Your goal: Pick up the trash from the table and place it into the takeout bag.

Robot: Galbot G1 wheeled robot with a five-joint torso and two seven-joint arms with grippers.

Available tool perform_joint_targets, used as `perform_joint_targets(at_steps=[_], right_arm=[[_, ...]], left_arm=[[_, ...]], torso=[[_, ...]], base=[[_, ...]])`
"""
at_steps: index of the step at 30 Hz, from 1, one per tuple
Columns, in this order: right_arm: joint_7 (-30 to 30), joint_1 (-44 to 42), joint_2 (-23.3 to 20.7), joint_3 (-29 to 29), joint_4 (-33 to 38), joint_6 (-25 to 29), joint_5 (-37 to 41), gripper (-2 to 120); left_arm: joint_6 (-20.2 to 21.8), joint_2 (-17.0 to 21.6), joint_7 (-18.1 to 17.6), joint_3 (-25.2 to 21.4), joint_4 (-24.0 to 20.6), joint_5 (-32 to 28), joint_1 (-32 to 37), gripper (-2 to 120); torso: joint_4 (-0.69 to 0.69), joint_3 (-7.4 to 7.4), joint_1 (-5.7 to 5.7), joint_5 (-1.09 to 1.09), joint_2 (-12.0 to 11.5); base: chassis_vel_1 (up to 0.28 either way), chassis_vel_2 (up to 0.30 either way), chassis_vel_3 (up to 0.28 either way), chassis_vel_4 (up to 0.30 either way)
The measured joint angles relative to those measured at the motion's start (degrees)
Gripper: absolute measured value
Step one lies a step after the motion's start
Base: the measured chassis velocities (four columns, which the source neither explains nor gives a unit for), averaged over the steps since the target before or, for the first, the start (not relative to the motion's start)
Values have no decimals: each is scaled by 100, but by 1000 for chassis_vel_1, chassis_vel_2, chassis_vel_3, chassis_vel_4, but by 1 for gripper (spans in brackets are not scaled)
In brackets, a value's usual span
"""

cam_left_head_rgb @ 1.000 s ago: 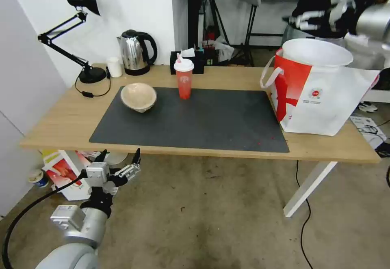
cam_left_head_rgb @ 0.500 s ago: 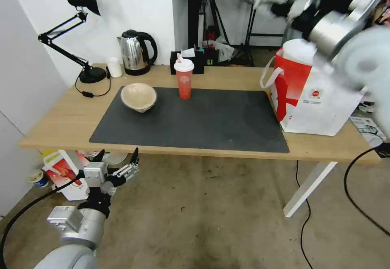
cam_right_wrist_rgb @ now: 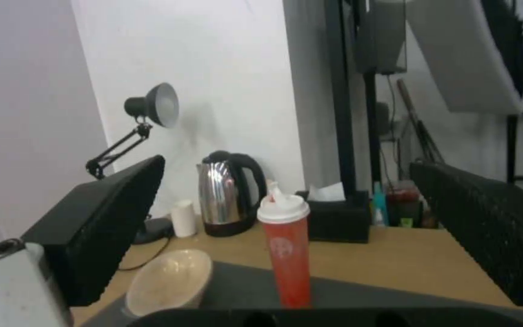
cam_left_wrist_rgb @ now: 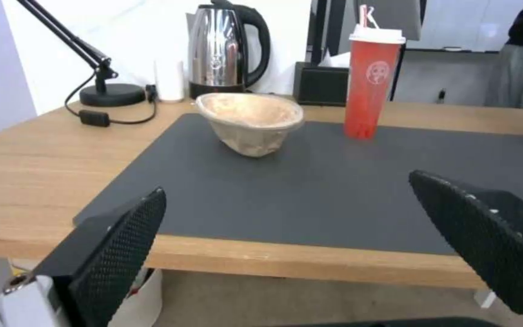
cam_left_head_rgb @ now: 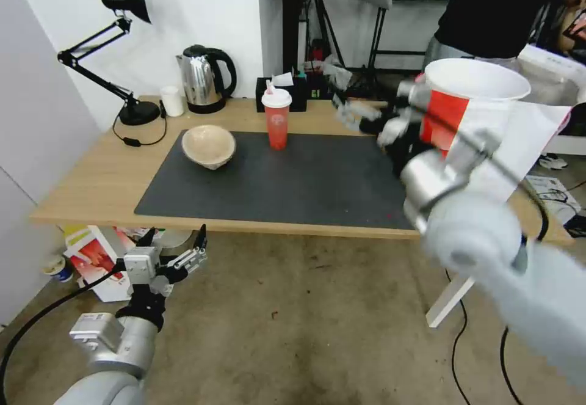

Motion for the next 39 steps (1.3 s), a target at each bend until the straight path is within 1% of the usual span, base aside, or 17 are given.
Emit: perform_joint_targets(at_steps=[3, 6, 13, 14, 18, 21, 22, 24, 26, 27, 28, 29, 30, 31, 32, 34, 39], right_arm=[[4, -339, 52, 5, 116, 106, -396, 100], [-7, -991, 185, 11, 241, 285, -996, 100], [-14, -1306, 240, 23, 308, 330, -1215, 100], [-14, -1489, 279, 30, 353, 379, -1411, 100], [-11, -1644, 315, 50, 394, 424, -1607, 100], [106, -2049, 443, 112, 470, 540, -2136, 100], [106, -2049, 443, 112, 470, 540, -2136, 100], [265, -2457, 591, 125, 488, 848, -2827, 100], [564, -3005, 849, 128, 465, 1287, -3864, 100], [564, -3005, 849, 128, 465, 1287, -3864, 100], [920, -3419, 1103, 118, 438, 1544, -4545, 100], [1203, -3752, 1314, 107, 371, 1801, -5054, 100], [1375, -3924, 1437, 101, 316, 1939, -5343, 100], [1375, -3924, 1437, 101, 316, 1939, -5343, 100], [1602, -4087, 1558, 100, 267, 2029, -5617, 100], [2008, -4380, 1670, 98, 222, 1994, -5947, 100], [2330, -4630, 1623, 51, 143, 1739, -6043, 100]], left_arm=[[-1, -17, 1, 14, 0, 18, -12, 100], [-1, -31, 2, 28, 4, 28, -16, 100], [-1, -31, 2, 25, 5, 28, -15, 100], [-1, -29, 2, 19, 5, 28, -14, 100], [-1, -26, 2, 15, 1, 26, -13, 100], [-1, -27, 2, 10, -1, 15, -22, 100], [-1, -27, 2, 10, -1, 15, -22, 100], [-1, -34, 2, 12, 0, 13, -33, 100], [-4, -37, 3, 17, 0, 12, -48, 100], [-4, -37, 3, 17, 0, 12, -48, 100], [-7, -42, 6, 24, 2, 12, -53, 100], [-9, -44, 7, 27, 11, 9, -58, 100], [-10, -44, 7, 29, 13, 9, -59, 100], [-10, -44, 7, 29, 13, 9, -59, 100], [-12, -45, 7, 31, 13, 5, -60, 100], [-15, -46, 7, 29, 0, -4, -50, 100], [-18, -33, 6, 10, -28, -33, -30, 100]], torso=[[2, 0, 1, -2, 0], [2, 0, 0, -1, 0], [2, 0, 1, -1, 0], [1, 0, 1, -1, 0], [1, 0, 0, -1, 0], [2, 0, 0, -2, 0], [2, 0, 0, -2, 0], [2, 0, 0, -1, 0], [2, 0, 0, -2, 0], [2, 0, 0, -2, 0], [1, 0, 0, 0, 0], [0, 0, 0, -1, 0], [0, 0, 0, -1, -1], [0, 0, 0, -1, -1], [1, 0, 0, -1, -1], [1, 0, 0, 0, -1], [1, 0, 0, -1, 0]], base=[[0, 0, 0, 0], [0, 0, 0, 0], [0, 0, 0, 0], [0, 0, 0, 0], [0, 0, 0, 0], [0, 0, 0, 0], [0, 0, 0, 0], [0, 0, 0, 0], [0, 0, 0, 0], [0, 0, 0, 0], [0, 0, 0, 0], [0, 0, 0, 0], [0, 0, 0, 0], [0, 0, 0, 0], [0, 0, 0, 0], [0, 0, 0, 0], [0, 0, 0, 0]])
